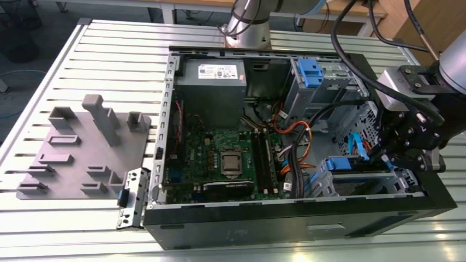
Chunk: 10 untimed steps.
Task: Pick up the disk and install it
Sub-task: 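Insert the second disk wire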
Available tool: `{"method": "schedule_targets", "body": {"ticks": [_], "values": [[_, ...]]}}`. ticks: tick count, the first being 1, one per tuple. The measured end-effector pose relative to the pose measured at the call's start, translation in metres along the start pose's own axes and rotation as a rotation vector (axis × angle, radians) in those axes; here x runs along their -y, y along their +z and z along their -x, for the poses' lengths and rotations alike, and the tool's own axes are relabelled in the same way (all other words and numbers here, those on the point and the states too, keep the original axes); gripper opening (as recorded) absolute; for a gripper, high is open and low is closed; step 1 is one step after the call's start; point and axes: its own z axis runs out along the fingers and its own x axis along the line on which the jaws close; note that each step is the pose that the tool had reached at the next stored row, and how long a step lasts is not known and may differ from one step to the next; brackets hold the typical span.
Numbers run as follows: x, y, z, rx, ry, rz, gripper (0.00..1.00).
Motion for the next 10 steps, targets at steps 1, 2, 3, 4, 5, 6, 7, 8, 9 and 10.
{"method": "schedule_targets", "body": {"ticks": [1, 2, 3, 4, 5, 6, 7, 8, 9, 10], "values": [[0.0, 0.0001, 0.0, 0.0002, 0.0, 0.0, 0.16], [0.0, 0.0003, 0.0, 0.0004, 0.0, 0.0, 0.16], [0.0, 0.0003, 0.0, 0.0005, 0.0, 0.0, 0.16], [0.0, 0.0003, 0.0, 0.0005, 0.0, 0.0001, 0.16], [0.0, 0.0004, 0.0, 0.0006, 0.0, 0.0, 0.16], [0.0, 0.0004, 0.0, 0.0006, 0.0, 0.0001, 0.16], [0.0, 0.0006, 0.0, 0.0013, 0.0, 0.0001, 0.17], [-0.0001, 0.0009, 0.0, 0.0018, 0.0, 0.0001, 0.17], [0.0, 0.0009, 0.0, 0.0016, 0.0, 0.0001, 0.23], [0.0, 0.0008, 0.0, 0.0014, 0.0, 0.0001, 0.23]]}}
